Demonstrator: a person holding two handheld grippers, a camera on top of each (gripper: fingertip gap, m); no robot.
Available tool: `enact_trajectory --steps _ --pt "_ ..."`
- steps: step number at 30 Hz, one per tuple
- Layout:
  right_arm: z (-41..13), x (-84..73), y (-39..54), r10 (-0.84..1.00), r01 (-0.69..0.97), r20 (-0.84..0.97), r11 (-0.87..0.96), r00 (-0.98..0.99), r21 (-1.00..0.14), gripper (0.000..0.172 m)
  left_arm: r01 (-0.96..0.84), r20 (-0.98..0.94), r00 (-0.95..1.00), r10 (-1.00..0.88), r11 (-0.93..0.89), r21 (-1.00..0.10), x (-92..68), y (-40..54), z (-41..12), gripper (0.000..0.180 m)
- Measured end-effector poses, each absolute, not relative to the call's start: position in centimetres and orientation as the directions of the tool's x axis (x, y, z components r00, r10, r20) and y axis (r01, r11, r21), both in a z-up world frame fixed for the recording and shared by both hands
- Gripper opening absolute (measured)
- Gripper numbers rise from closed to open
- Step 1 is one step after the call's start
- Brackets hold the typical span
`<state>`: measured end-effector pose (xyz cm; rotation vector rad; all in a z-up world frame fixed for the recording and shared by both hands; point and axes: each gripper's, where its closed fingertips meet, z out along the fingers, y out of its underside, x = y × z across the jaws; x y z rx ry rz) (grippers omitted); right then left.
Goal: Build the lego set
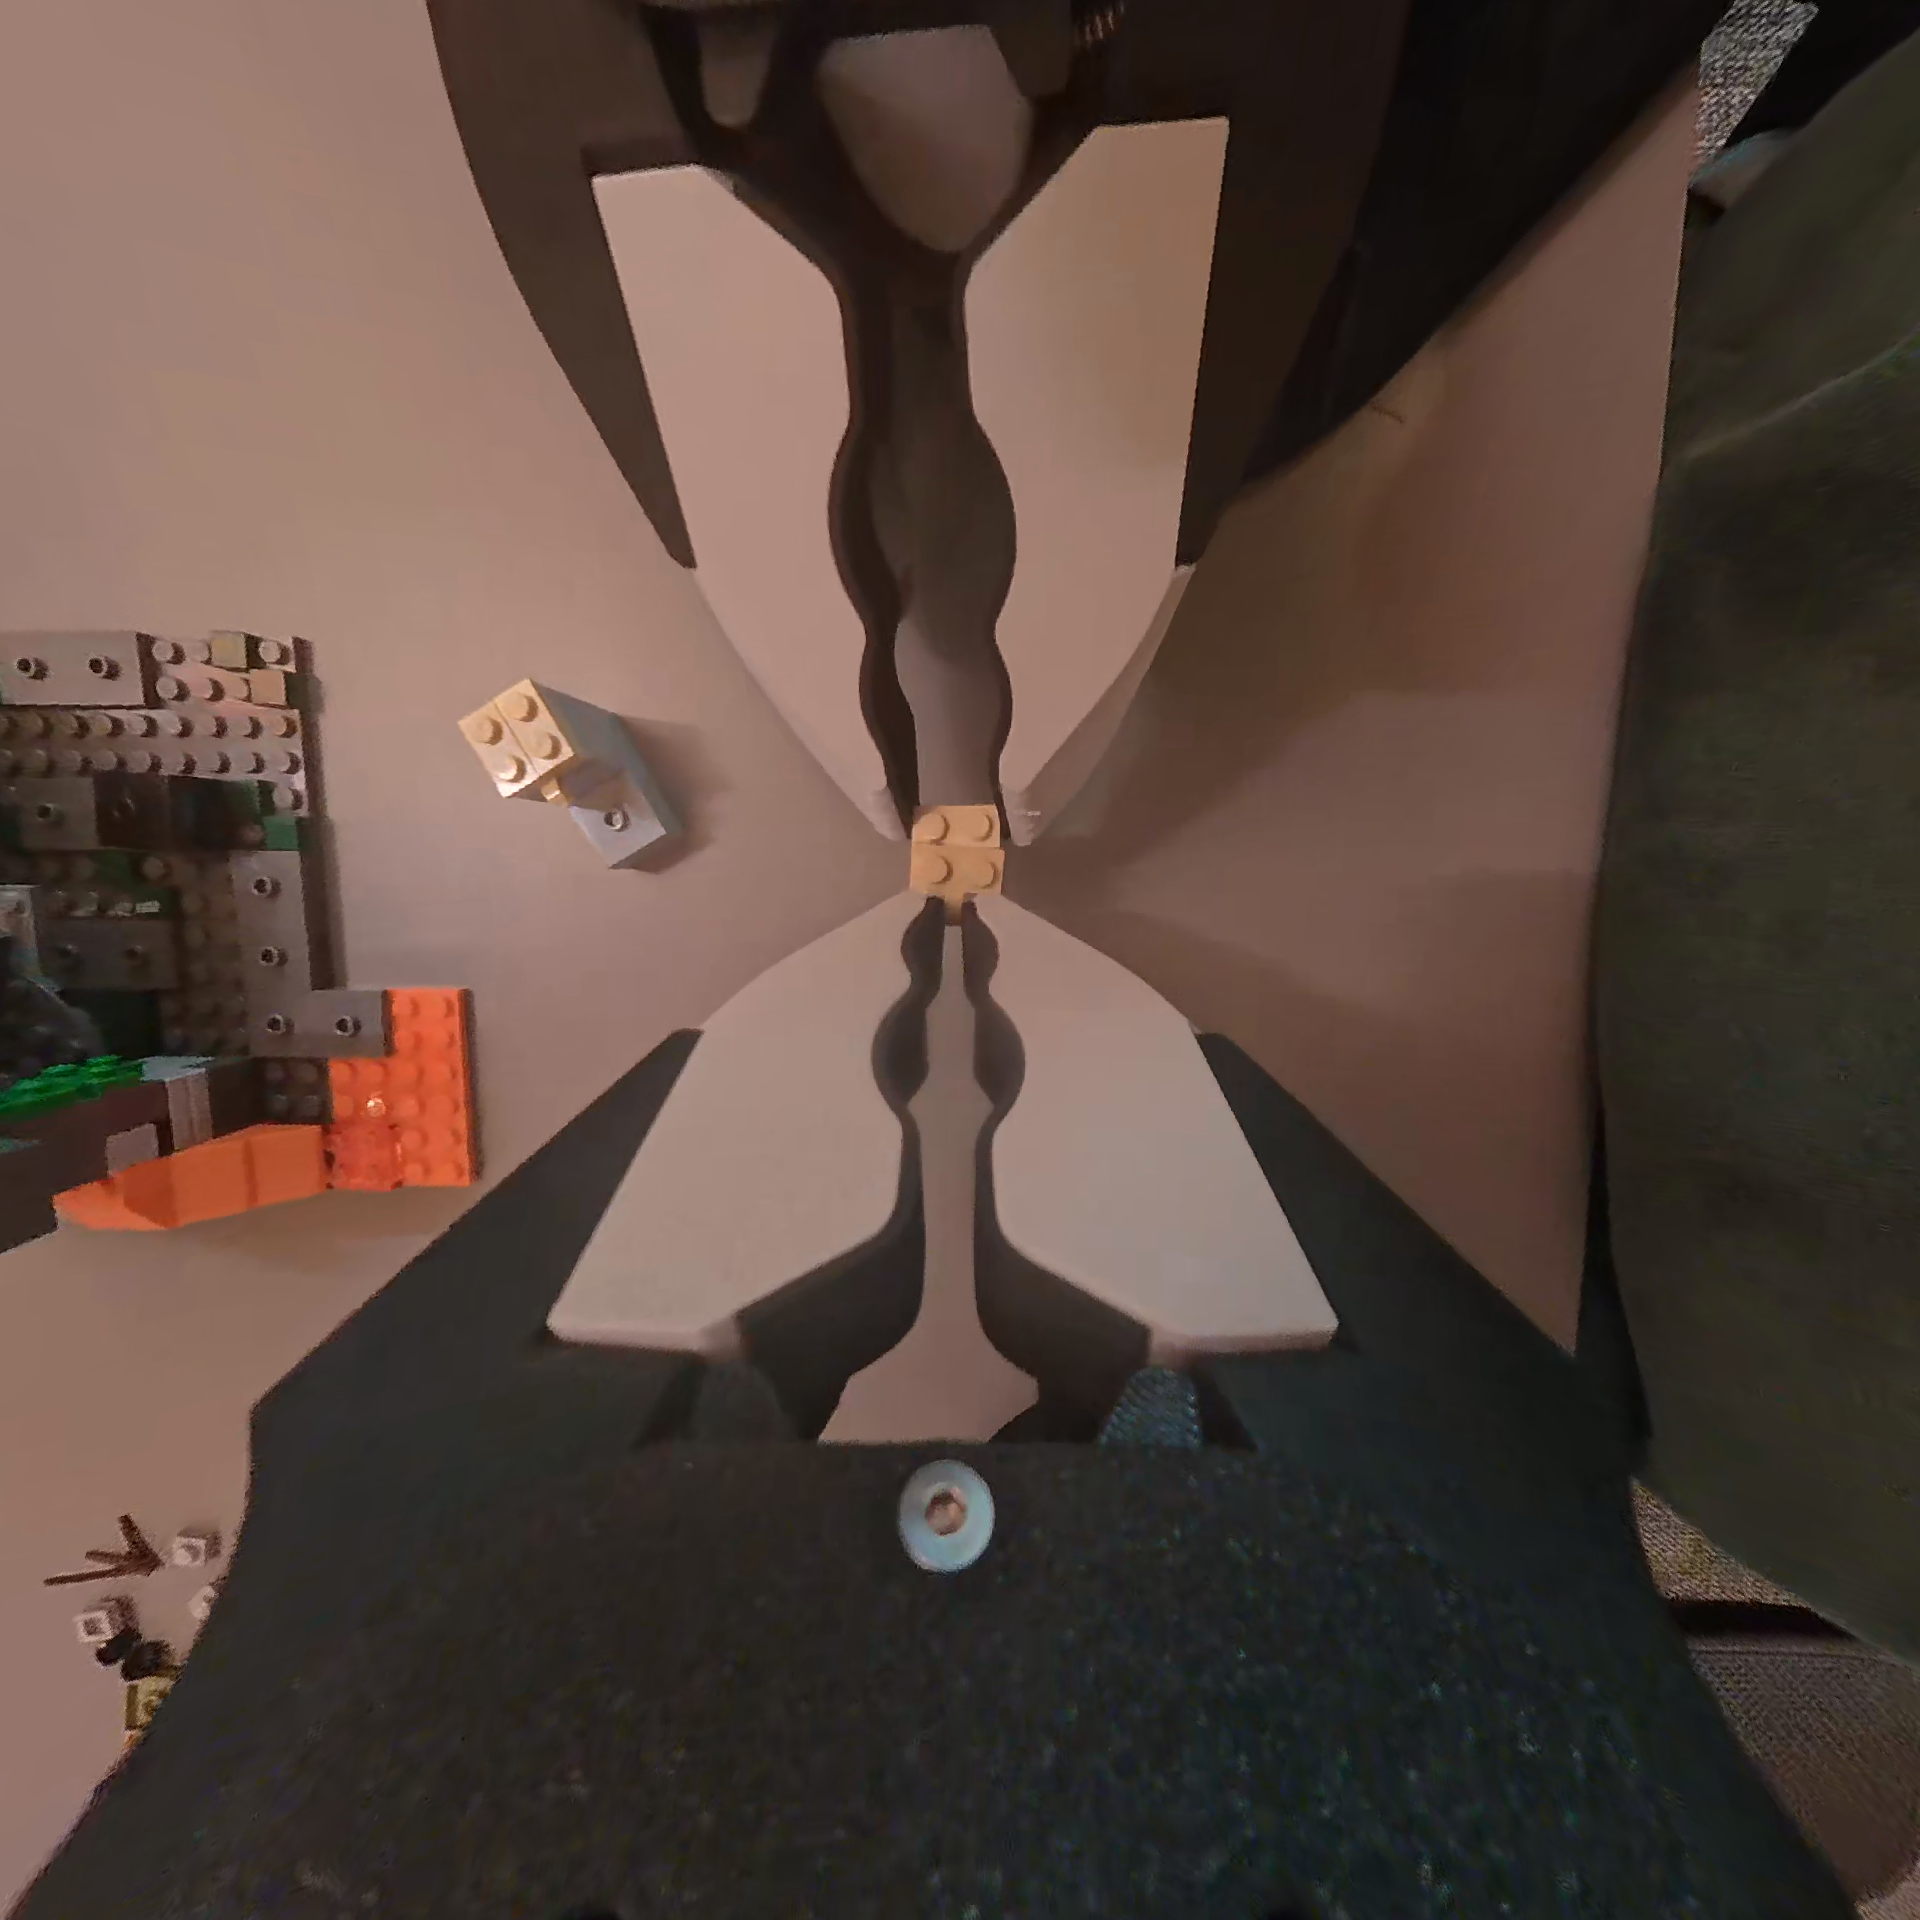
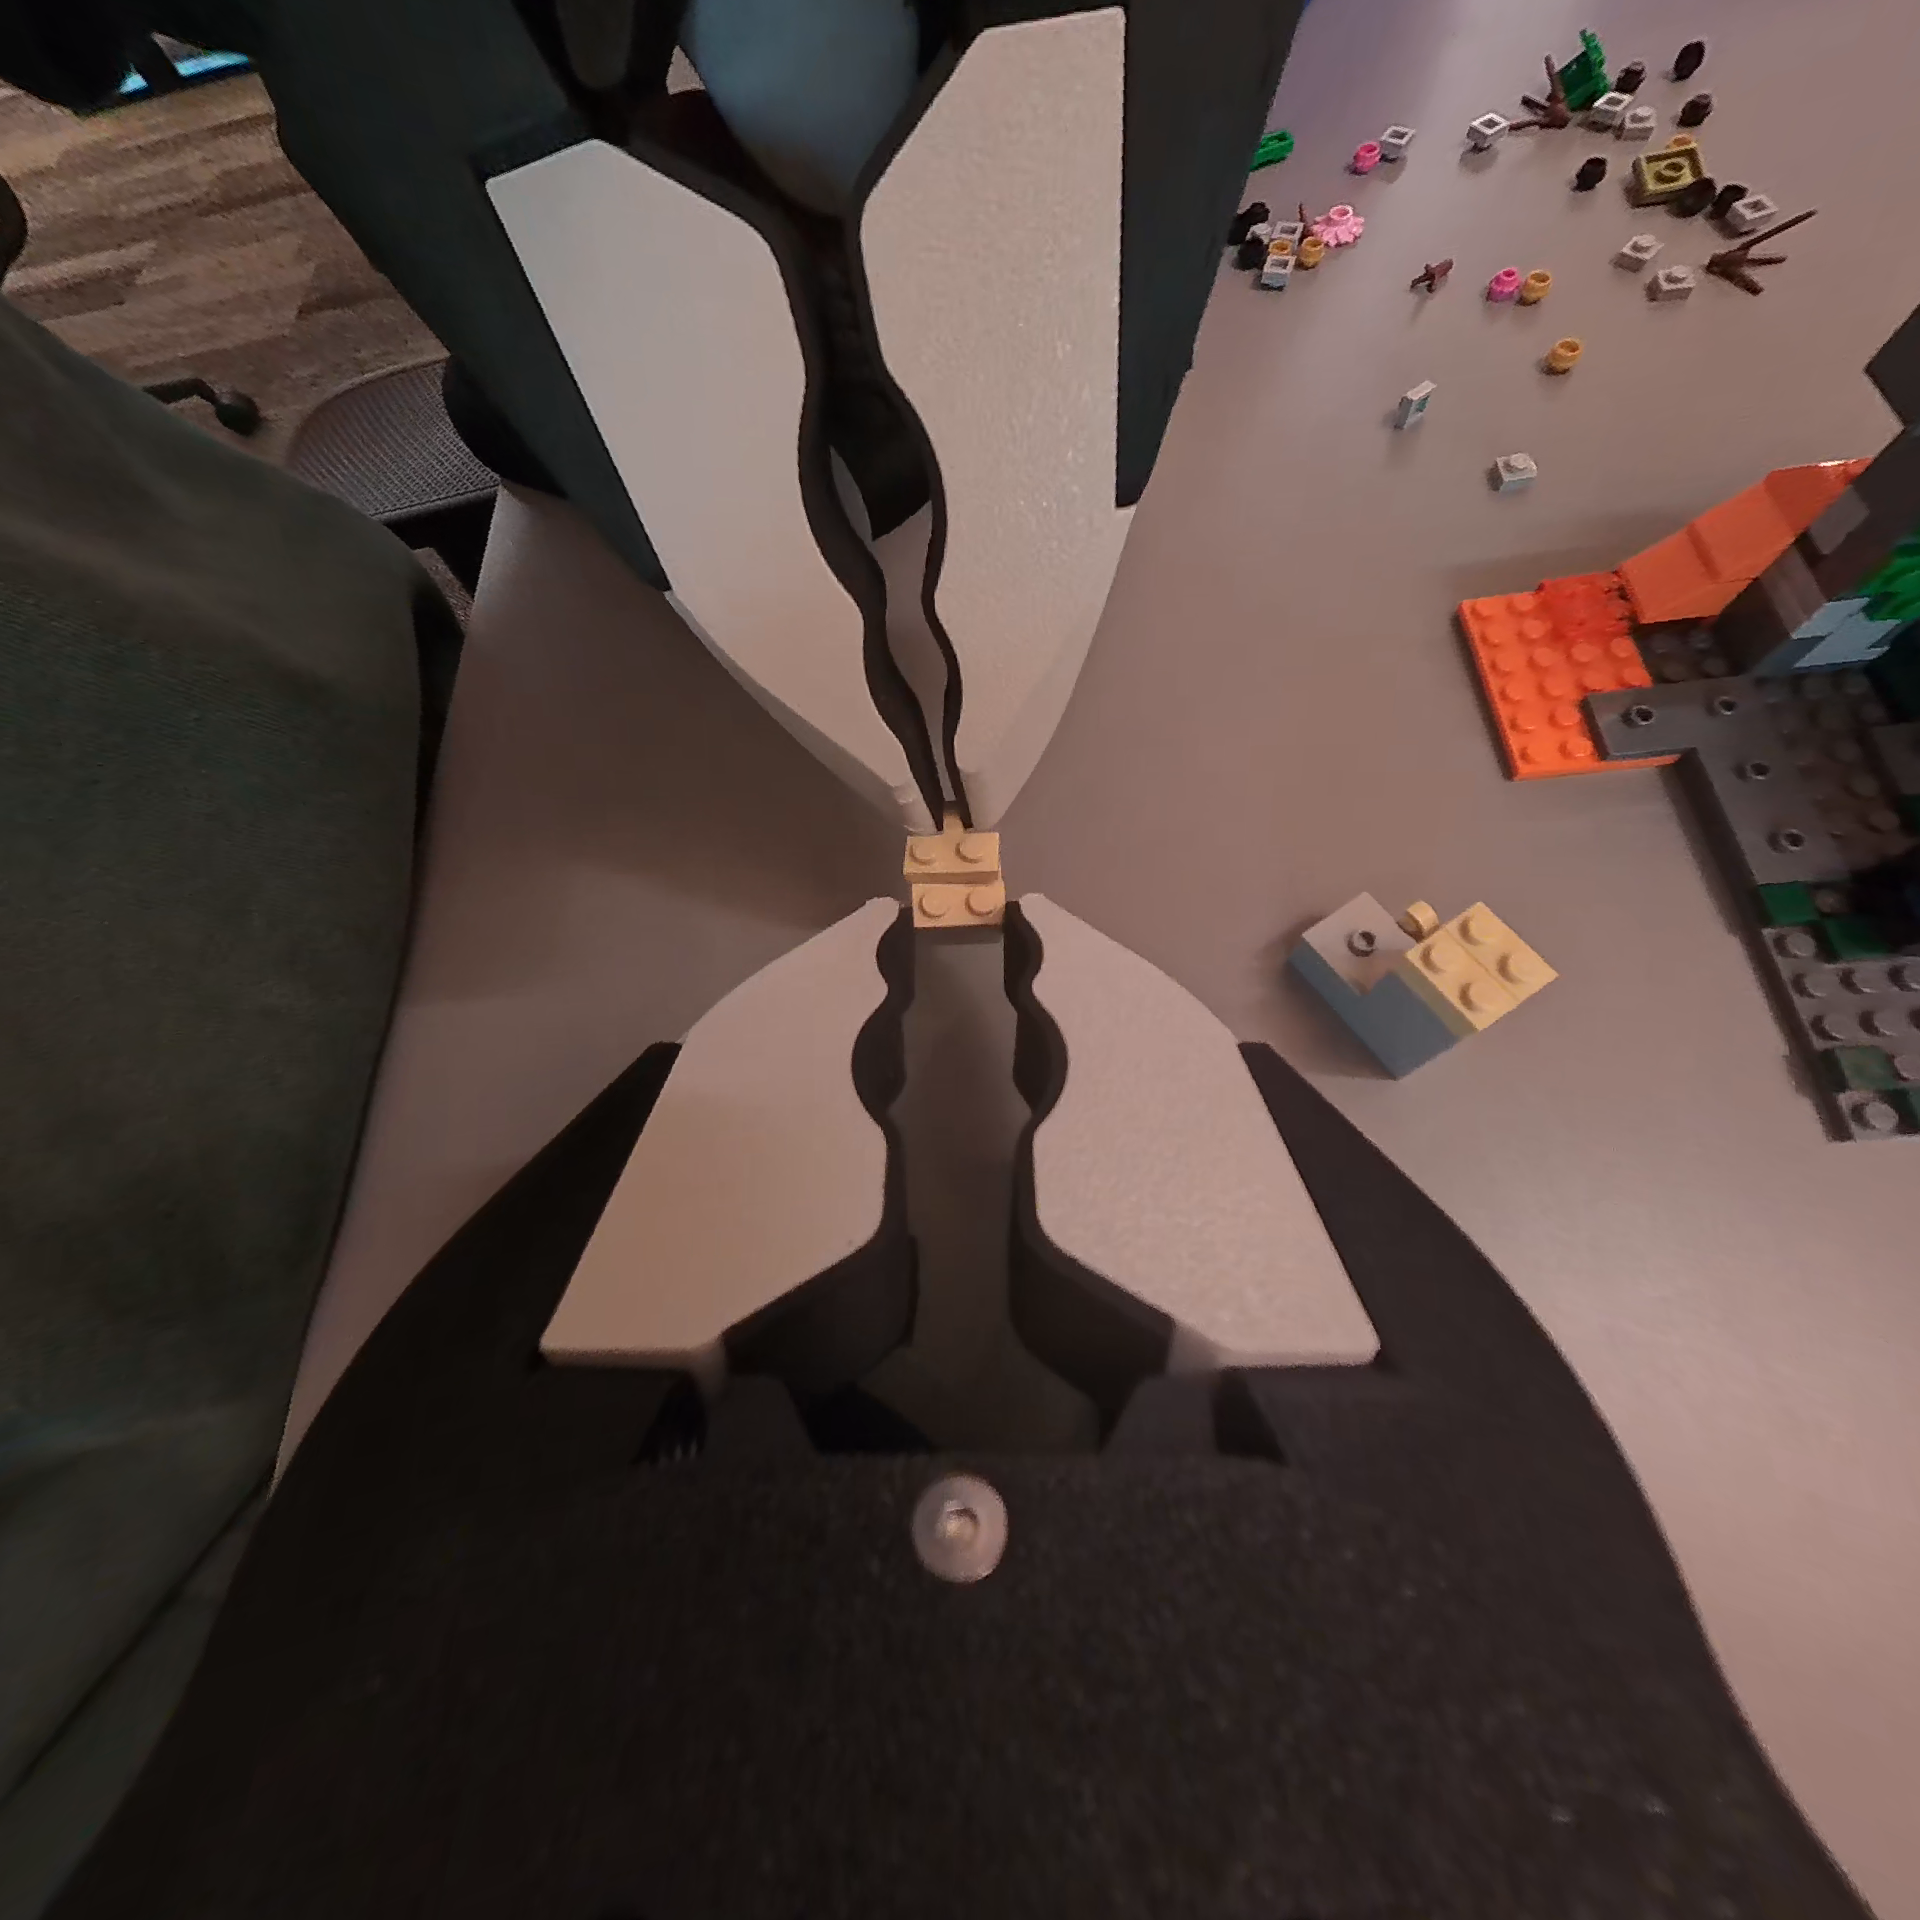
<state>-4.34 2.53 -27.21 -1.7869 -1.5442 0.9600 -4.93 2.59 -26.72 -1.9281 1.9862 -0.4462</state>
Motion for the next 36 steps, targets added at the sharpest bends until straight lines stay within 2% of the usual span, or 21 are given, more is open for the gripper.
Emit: enact_trajectory --steps 36 --pt "-26.4 -4.3 2.3 0.985 0.520 -0.166 -0.163 0.041 -0.838 0.016 -0.896 -0.053 -0.031 -0.998 0.051 -0.441 -4.8 2.3 -25.6 0.004"
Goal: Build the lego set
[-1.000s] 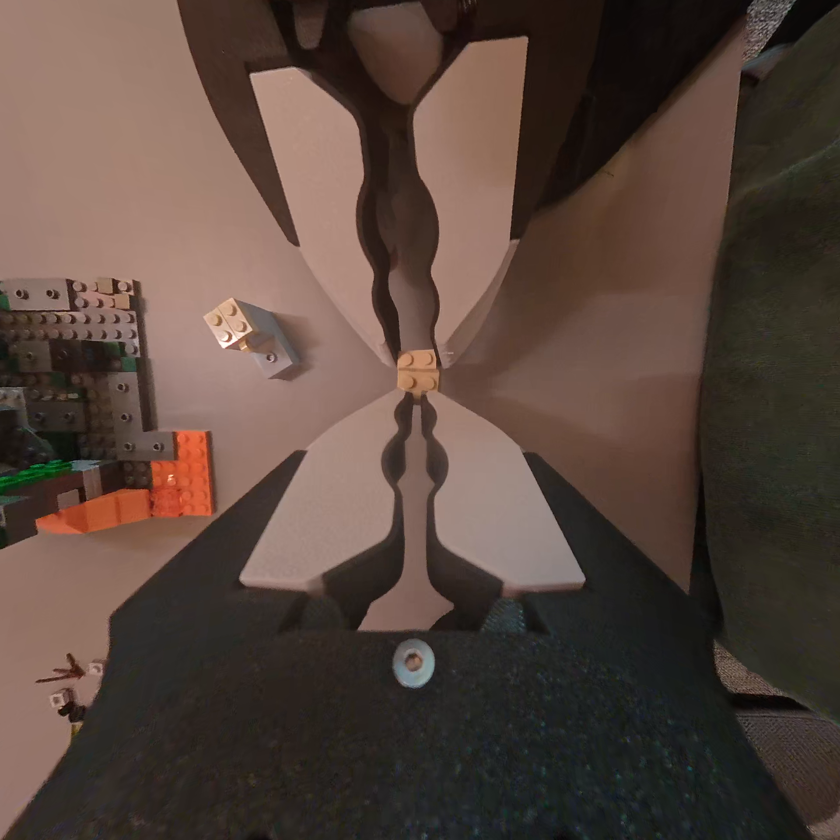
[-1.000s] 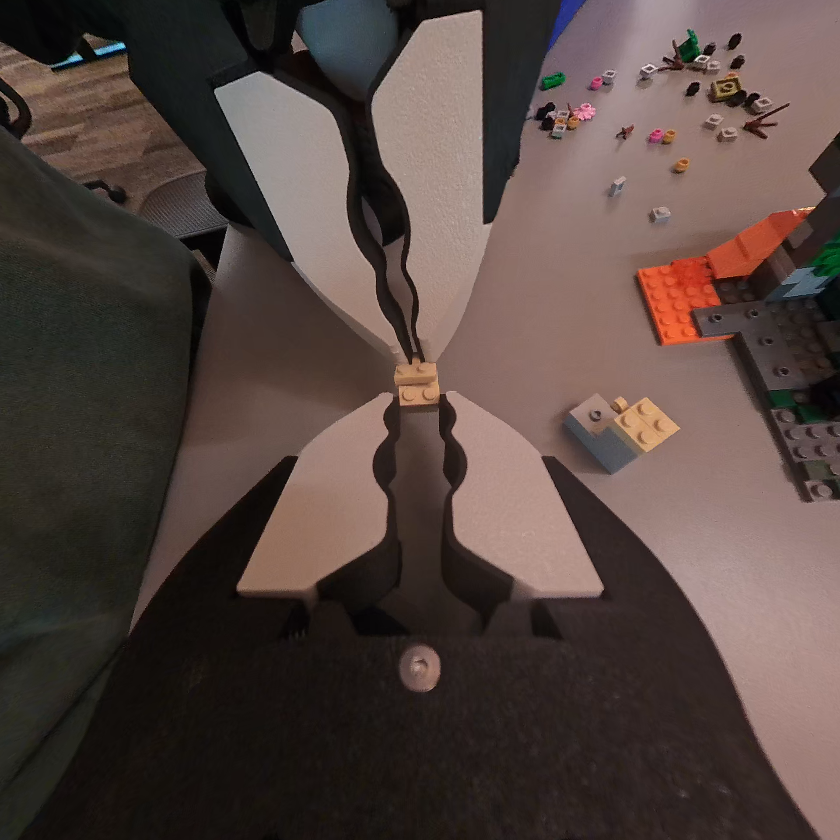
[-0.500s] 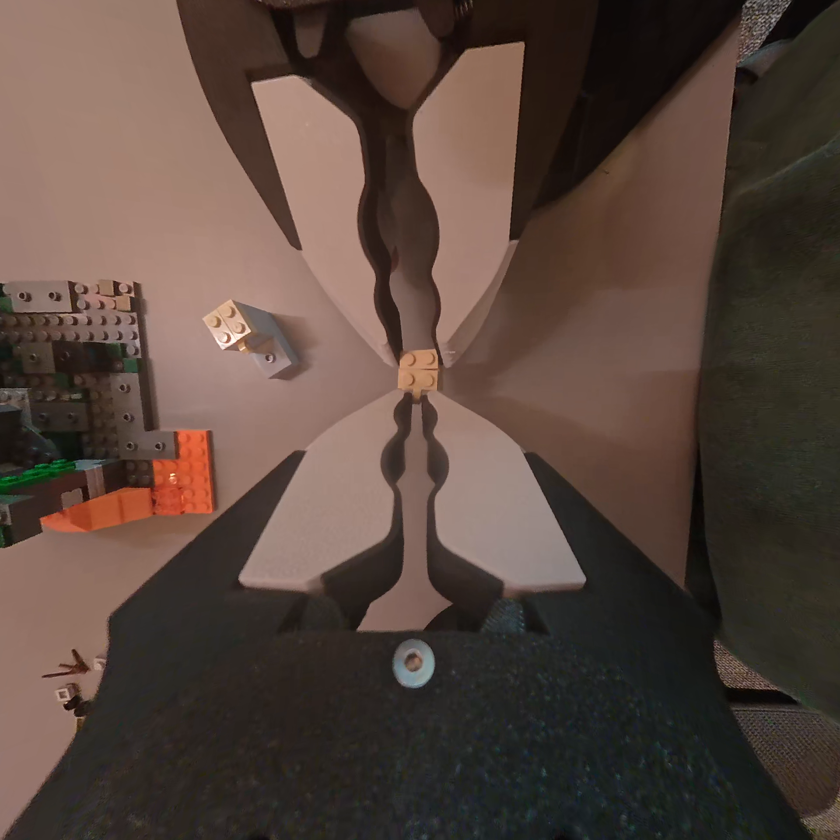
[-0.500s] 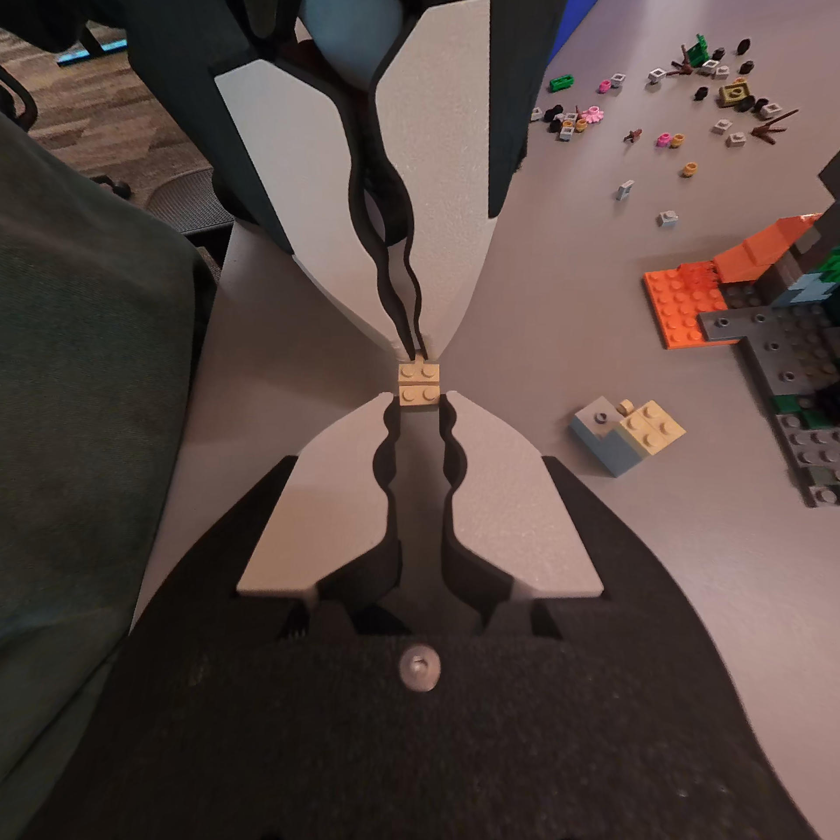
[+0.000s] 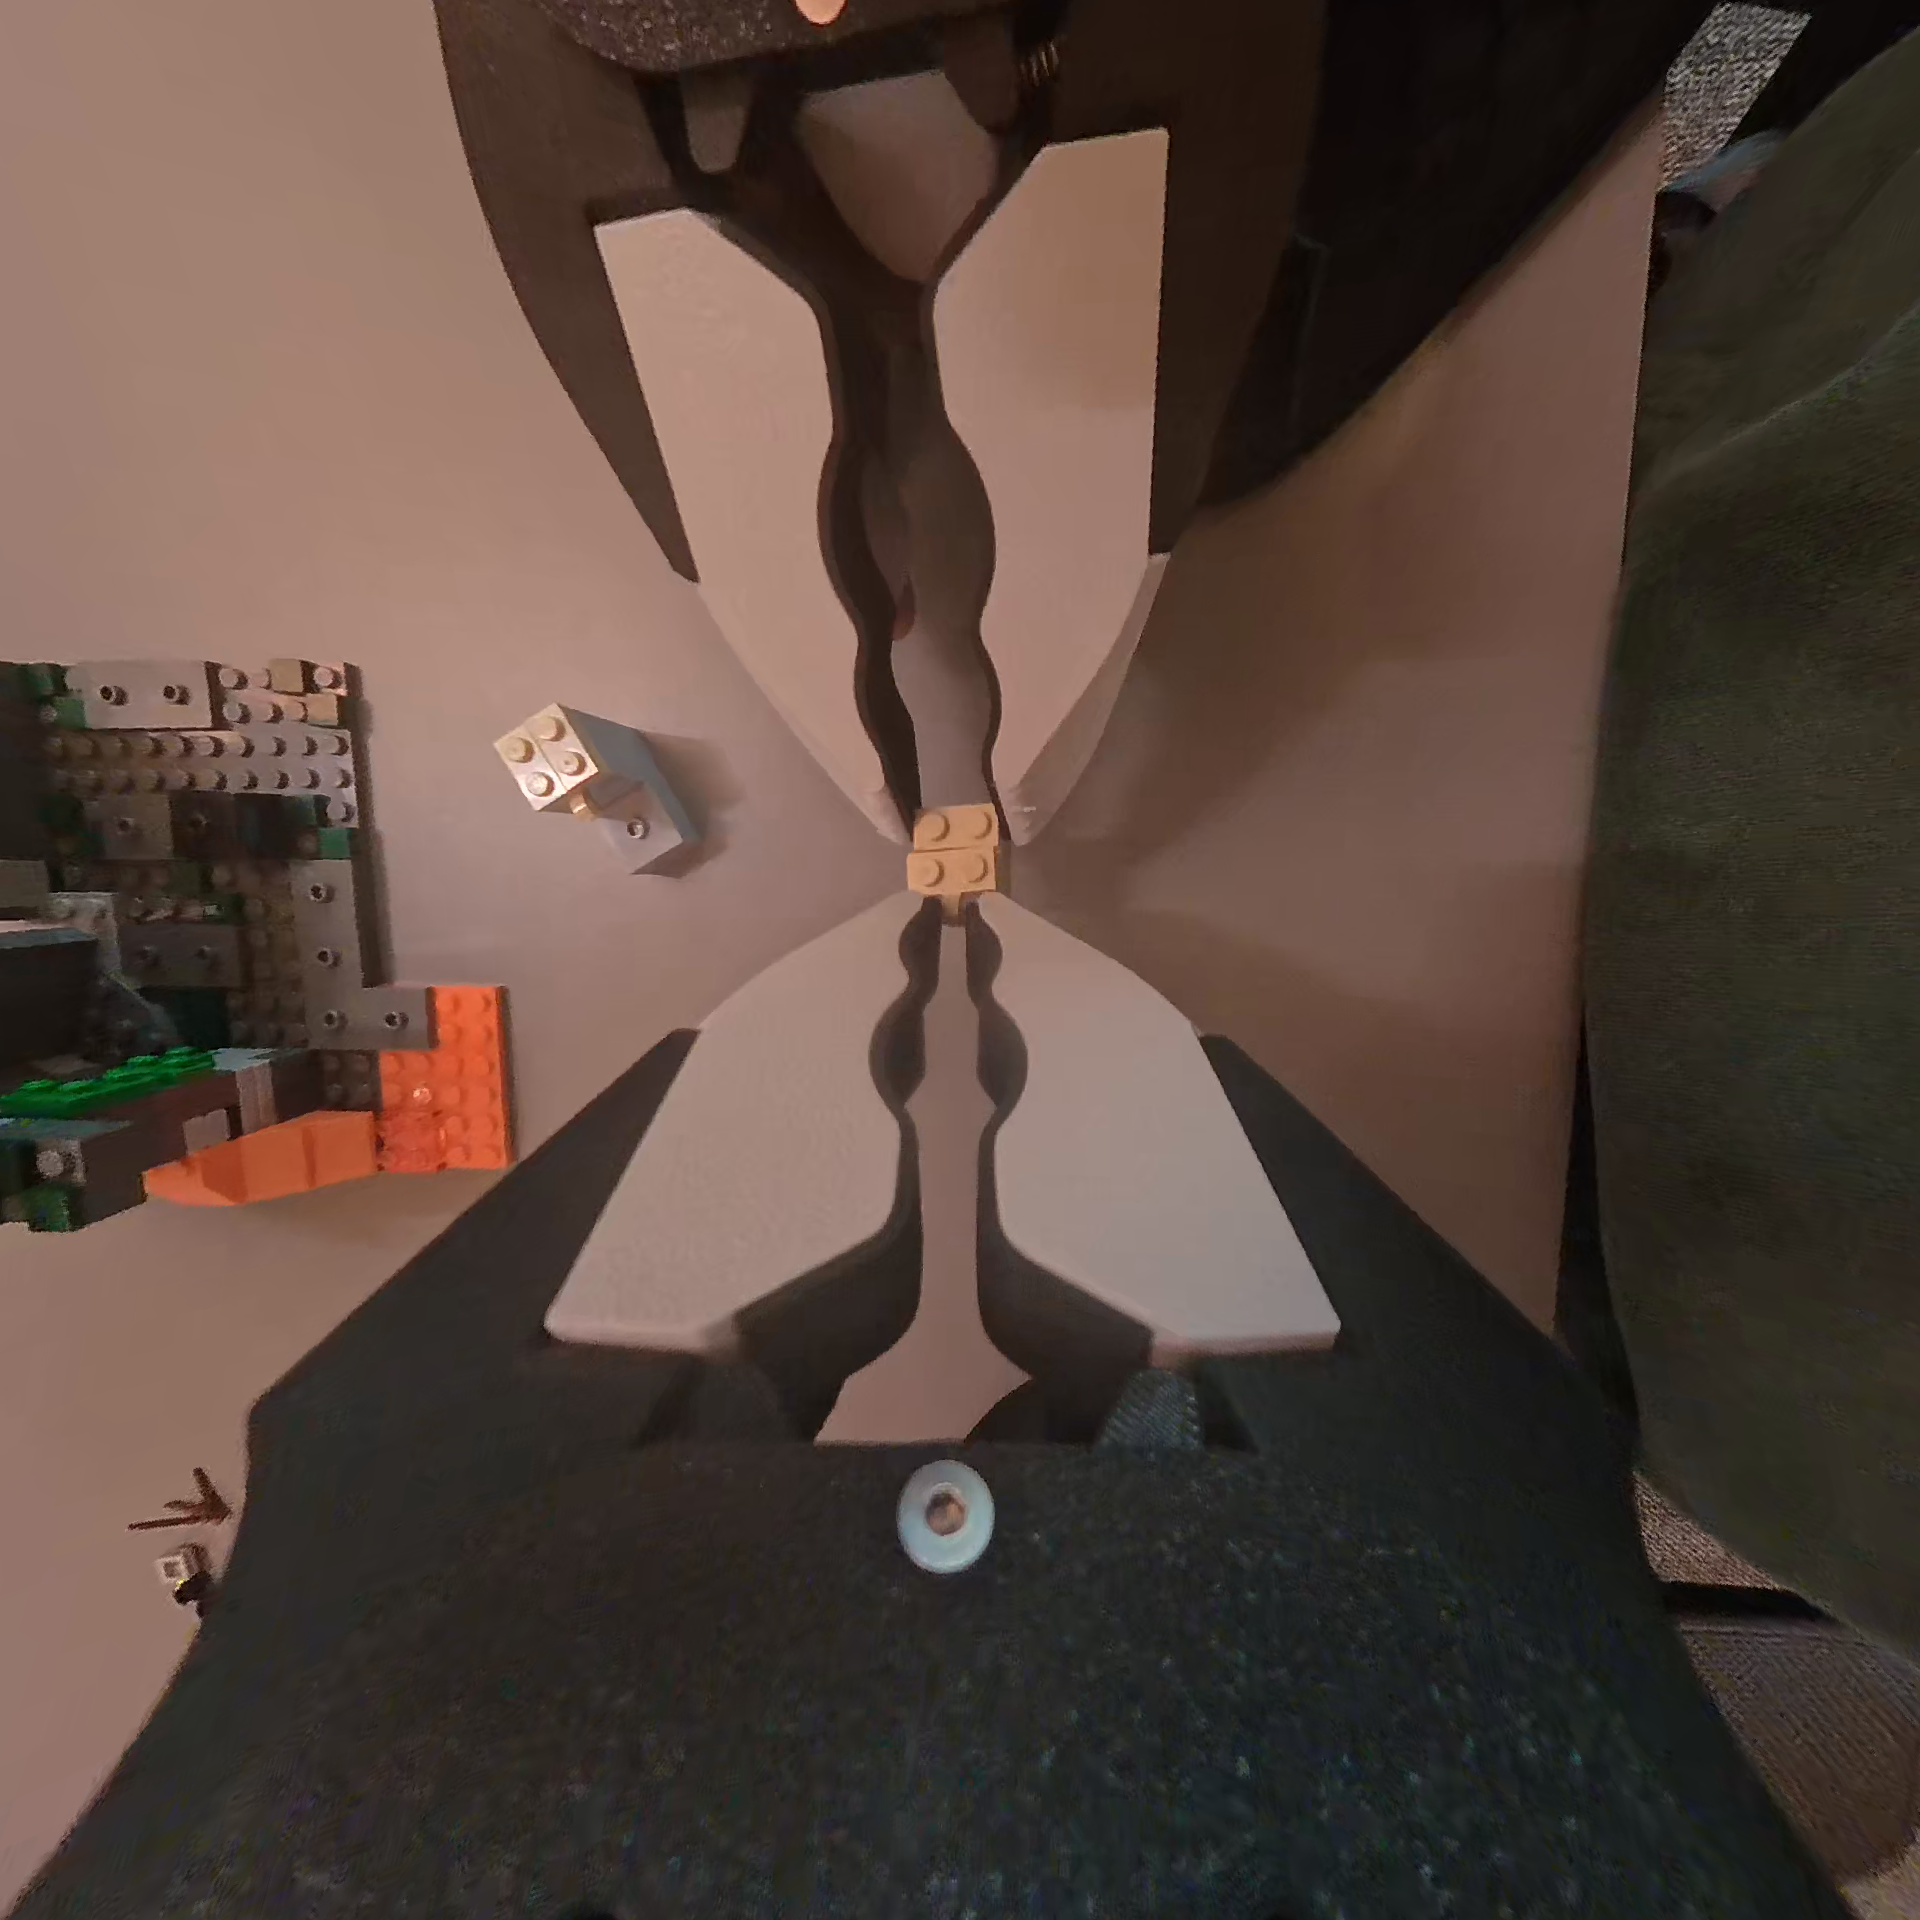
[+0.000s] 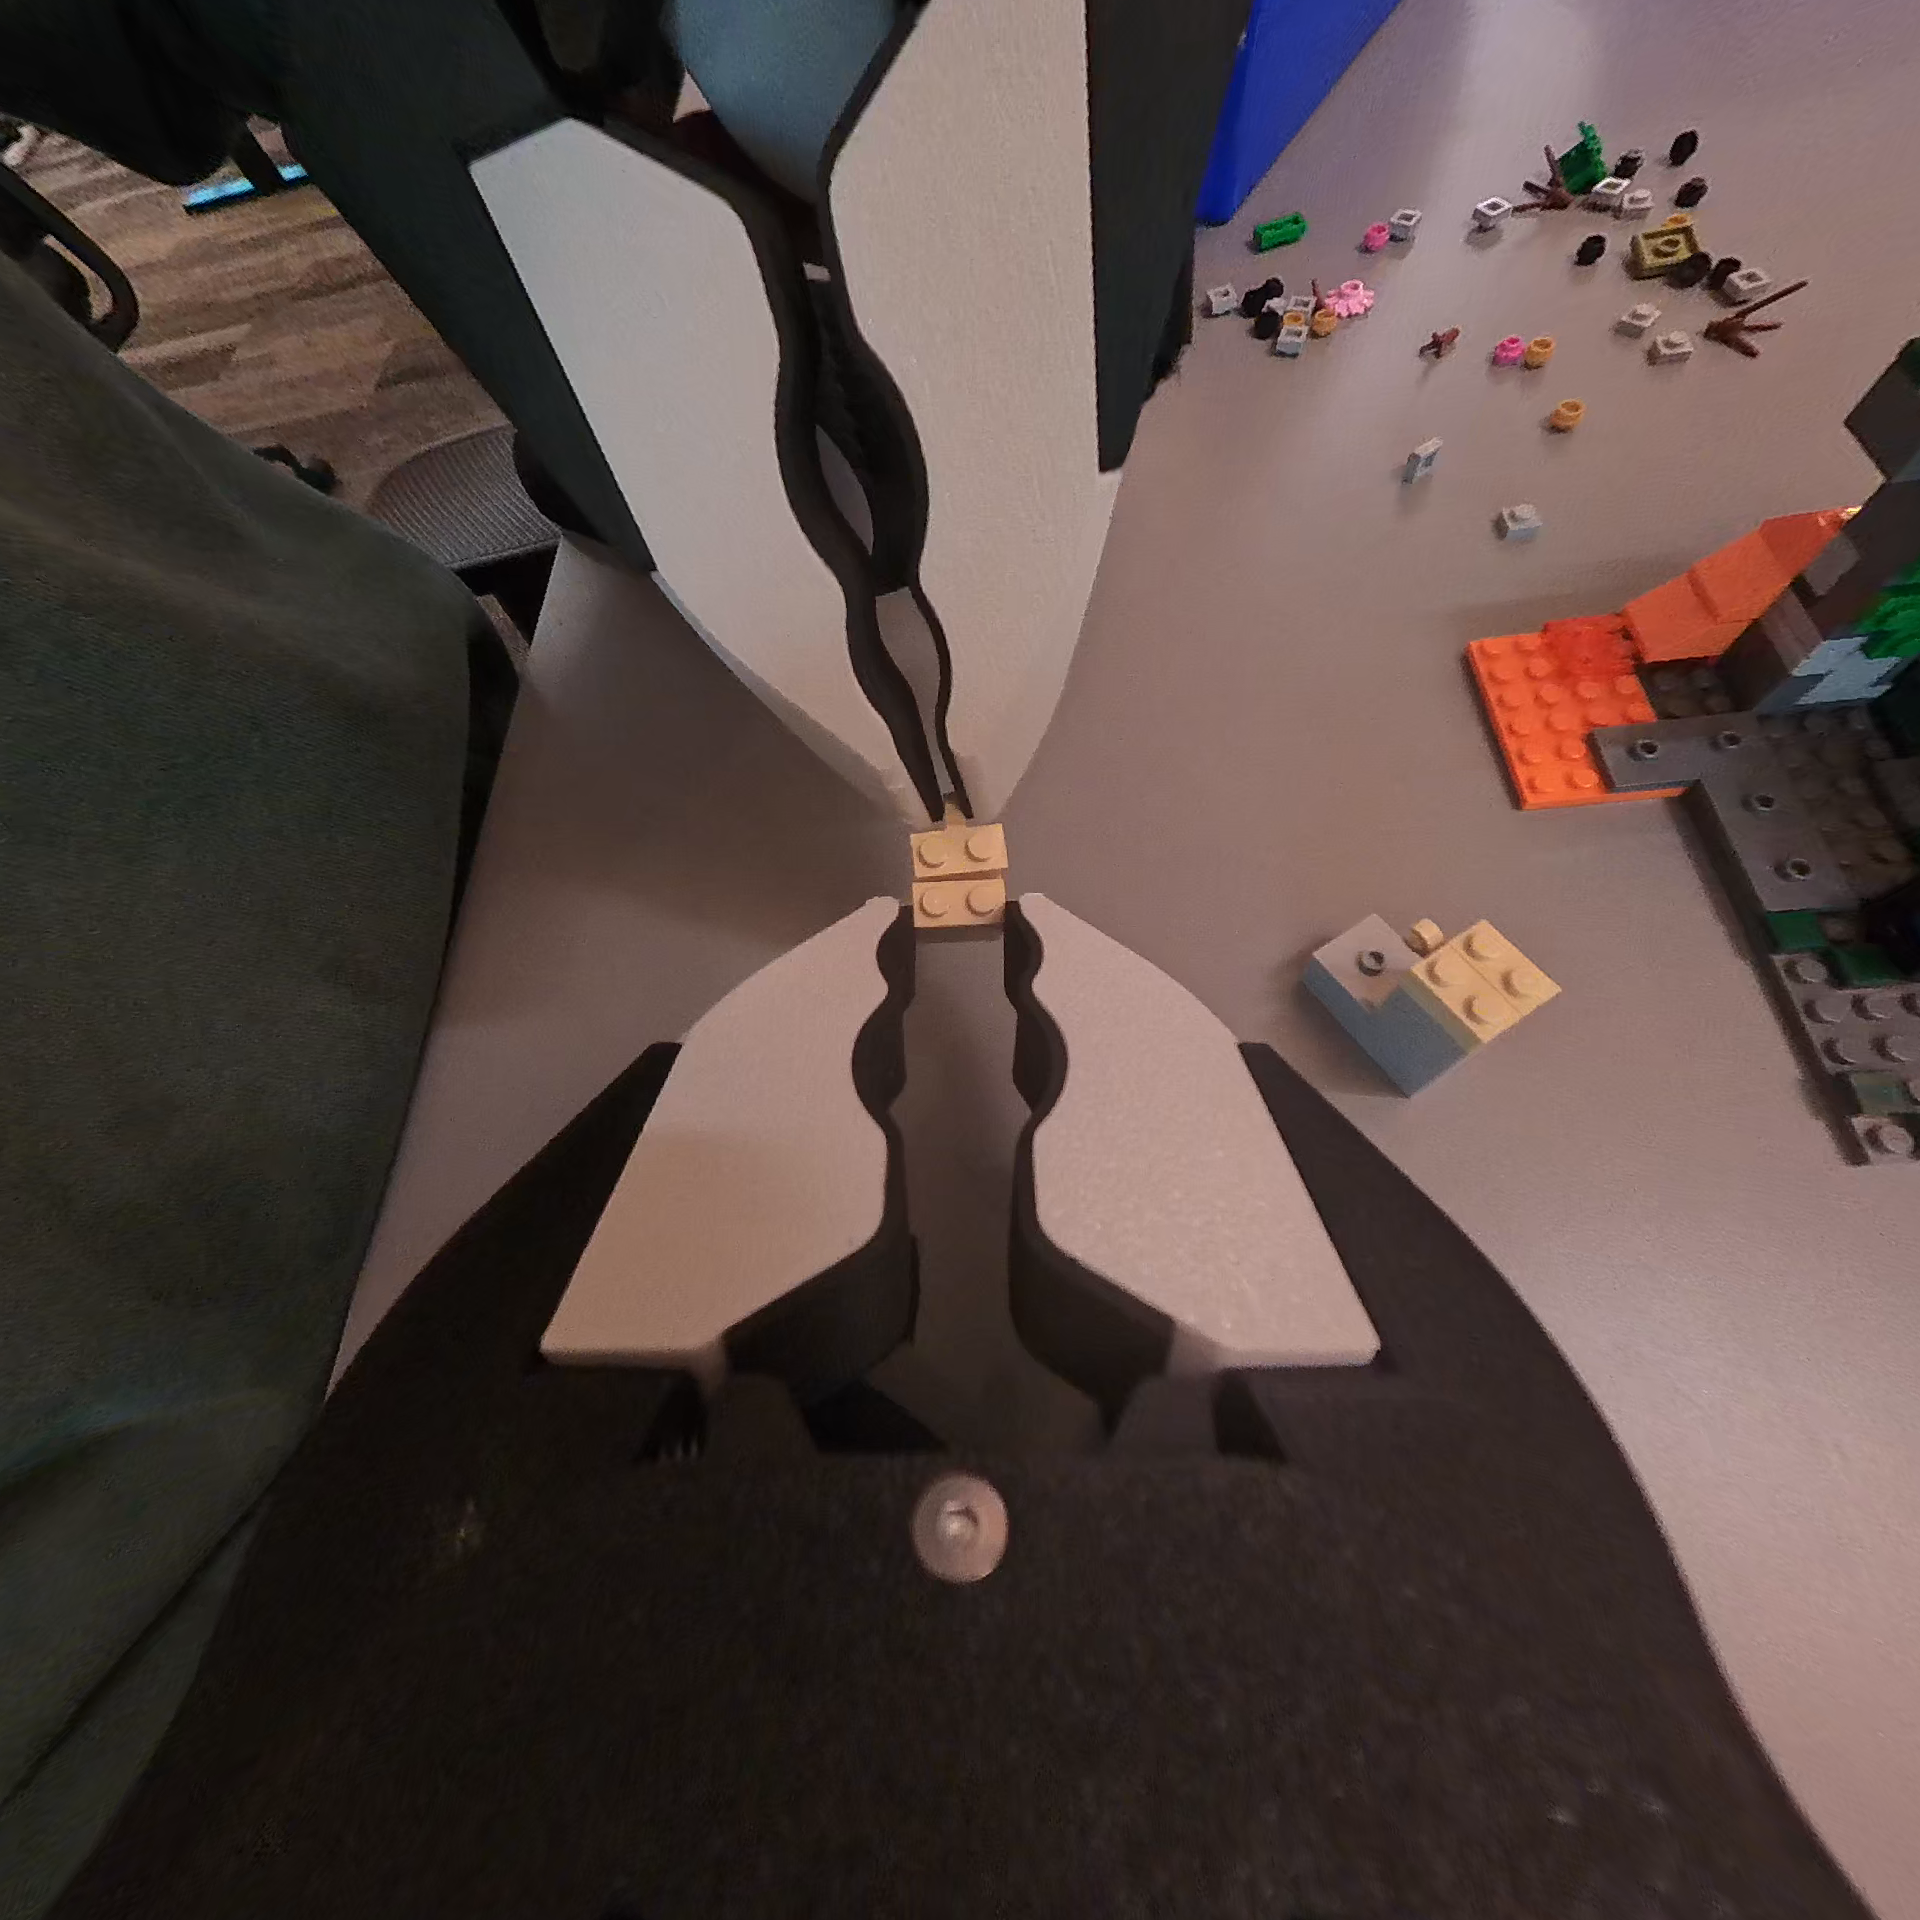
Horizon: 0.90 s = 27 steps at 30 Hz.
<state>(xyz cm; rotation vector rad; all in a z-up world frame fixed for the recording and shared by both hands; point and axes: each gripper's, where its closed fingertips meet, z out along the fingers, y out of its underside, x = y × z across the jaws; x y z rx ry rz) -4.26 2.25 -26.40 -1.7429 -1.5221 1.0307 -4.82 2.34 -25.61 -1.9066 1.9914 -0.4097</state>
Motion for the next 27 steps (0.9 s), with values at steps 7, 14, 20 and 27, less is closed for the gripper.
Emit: enact_trajectory --steps 7,14,20,27 --pt "-26.13 -4.21 2.34 0.985 0.503 -0.169 -0.167 0.043 -0.848 0.016 -0.888 -0.057 -0.029 -0.998 0.052 -0.458 -4.71 2.23 -25.26 0.004" --pt "-26.10 -4.23 2.23 0.986 0.501 -0.162 -0.159 0.037 -0.851 0.016 -0.888 -0.060 -0.040 -0.997 0.063 -0.455 -4.65 2.11 -25.19 0.005" --pt "-25.99 -4.20 2.18 0.986 0.494 -0.166 -0.161 0.033 -0.854 0.016 -0.890 -0.065 -0.040 -0.997 0.066 -0.451 -4.54 2.18 -25.21 0.005" --pt "-25.83 -4.17 2.15 0.984 0.485 -0.174 -0.165 0.027 -0.859 0.016 -0.889 -0.071 -0.039 -0.997 0.068 -0.452 -4.55 2.33 -24.99 0.007"
